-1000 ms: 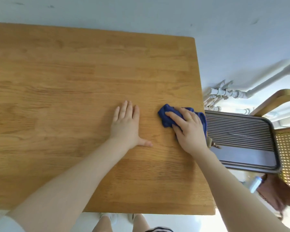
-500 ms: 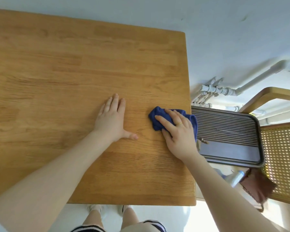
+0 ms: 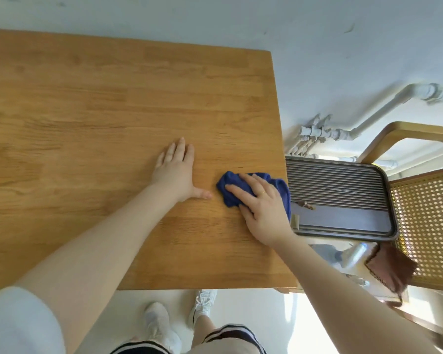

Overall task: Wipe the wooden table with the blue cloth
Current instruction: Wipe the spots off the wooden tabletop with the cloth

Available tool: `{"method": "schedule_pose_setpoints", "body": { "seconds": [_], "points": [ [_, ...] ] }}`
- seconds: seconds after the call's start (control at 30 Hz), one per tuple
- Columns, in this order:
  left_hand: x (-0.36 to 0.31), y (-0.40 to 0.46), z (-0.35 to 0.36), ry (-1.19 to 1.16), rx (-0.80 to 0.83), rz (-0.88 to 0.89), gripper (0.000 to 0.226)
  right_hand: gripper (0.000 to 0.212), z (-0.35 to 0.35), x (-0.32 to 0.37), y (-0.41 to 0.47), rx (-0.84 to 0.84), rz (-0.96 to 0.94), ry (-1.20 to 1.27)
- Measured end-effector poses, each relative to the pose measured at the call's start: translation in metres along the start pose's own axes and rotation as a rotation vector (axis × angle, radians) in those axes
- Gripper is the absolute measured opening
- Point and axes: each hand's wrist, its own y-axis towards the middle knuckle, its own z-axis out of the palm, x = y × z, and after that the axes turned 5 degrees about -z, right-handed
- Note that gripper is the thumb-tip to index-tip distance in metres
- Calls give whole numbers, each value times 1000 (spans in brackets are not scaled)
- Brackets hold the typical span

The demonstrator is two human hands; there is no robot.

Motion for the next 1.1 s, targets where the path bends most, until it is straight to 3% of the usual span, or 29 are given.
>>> {"method": "schedule_pose_setpoints", "body": {
  "seconds": [0.17,0.37,0.53,0.67,0.9,1.1],
  "points": [
    [13,-26,1,-125,-21,156,110,40,-3,-5,-7,80,-133,4],
    [70,-67,13,1,50,187,117,41,14,22,36,-81,225,-45],
    [104,-96,26,54,98,113,127,39,45,103,-1,-14,-2,22],
    [133,-109,33,88,74,22,130,39,47,105,-4,14,-102,10],
    [150,-113,51,92,8,-53,129,41,57,109,51,-75,224,-68],
    [151,-115,54,14,-23,-47,127,41,79,176,5,43,-141,-13]
  ]
}}
